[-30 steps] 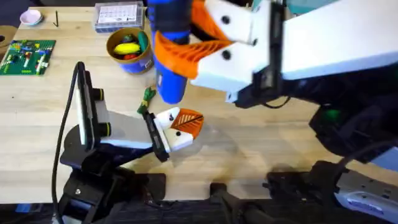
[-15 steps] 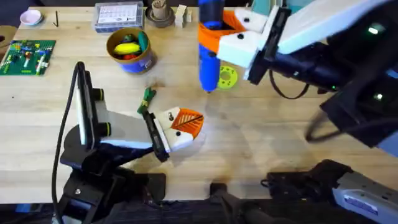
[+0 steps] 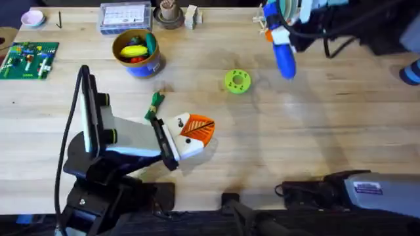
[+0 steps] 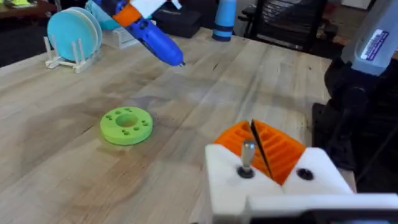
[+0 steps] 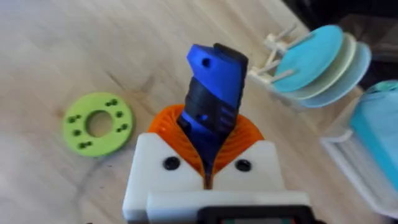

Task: Pick up the gripper from the table and insert it into the empty holder that is missing its gripper. Then pick up a screw, insert it into the mounting hole, and use the screwdriver to tighten it. Finally, clean up the table by picking up the vegetable and placing it into the bucket.

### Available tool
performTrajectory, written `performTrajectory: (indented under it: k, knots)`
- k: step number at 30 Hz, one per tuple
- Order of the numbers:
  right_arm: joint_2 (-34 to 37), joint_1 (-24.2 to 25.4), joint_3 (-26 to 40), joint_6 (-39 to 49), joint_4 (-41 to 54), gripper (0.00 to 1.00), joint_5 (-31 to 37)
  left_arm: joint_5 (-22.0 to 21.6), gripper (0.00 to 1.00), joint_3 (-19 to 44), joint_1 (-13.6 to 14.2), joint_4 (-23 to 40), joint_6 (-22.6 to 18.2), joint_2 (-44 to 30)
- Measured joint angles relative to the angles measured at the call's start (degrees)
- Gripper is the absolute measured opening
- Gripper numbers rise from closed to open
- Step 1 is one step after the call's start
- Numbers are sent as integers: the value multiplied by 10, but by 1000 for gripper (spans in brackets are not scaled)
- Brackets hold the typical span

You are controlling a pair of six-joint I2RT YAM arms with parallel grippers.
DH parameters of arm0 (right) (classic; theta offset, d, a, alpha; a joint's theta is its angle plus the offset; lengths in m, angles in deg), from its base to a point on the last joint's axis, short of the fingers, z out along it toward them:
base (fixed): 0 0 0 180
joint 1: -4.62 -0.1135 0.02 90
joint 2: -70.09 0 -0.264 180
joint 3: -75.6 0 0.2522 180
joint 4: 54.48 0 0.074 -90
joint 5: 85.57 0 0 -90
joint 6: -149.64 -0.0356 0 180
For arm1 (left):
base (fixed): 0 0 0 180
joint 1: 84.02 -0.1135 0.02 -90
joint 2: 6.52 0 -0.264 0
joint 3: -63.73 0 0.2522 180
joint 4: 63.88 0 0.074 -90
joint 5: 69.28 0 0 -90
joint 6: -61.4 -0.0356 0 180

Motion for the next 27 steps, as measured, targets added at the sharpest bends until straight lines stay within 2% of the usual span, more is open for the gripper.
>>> performTrajectory:
  k: [5, 9, 13, 19, 26, 27]
  knots:
    - [100, -7, 89, 148, -13, 19, 66, 0, 10, 0, 0, 0, 0, 0]
    - [173, -25, 99, 269, -68, 19, 100, 0, 10, 0, 0, 0, 0, 0]
    - [231, -49, 99, 375, -75, 19, 114, 0, 10, 0, 0, 0, 0, 0]
    - [274, -80, 99, 440, -73, 19, 119, 0, 10, 0, 0, 0, 0, 0]
    - [275, -80, 101, 459, -26, 19, 125, 0, 10, 0, 0, 0, 0, 0]
    - [275, -79, 101, 459, -19, 42, 125, 0, 10, 0, 0, 0, 0, 0]
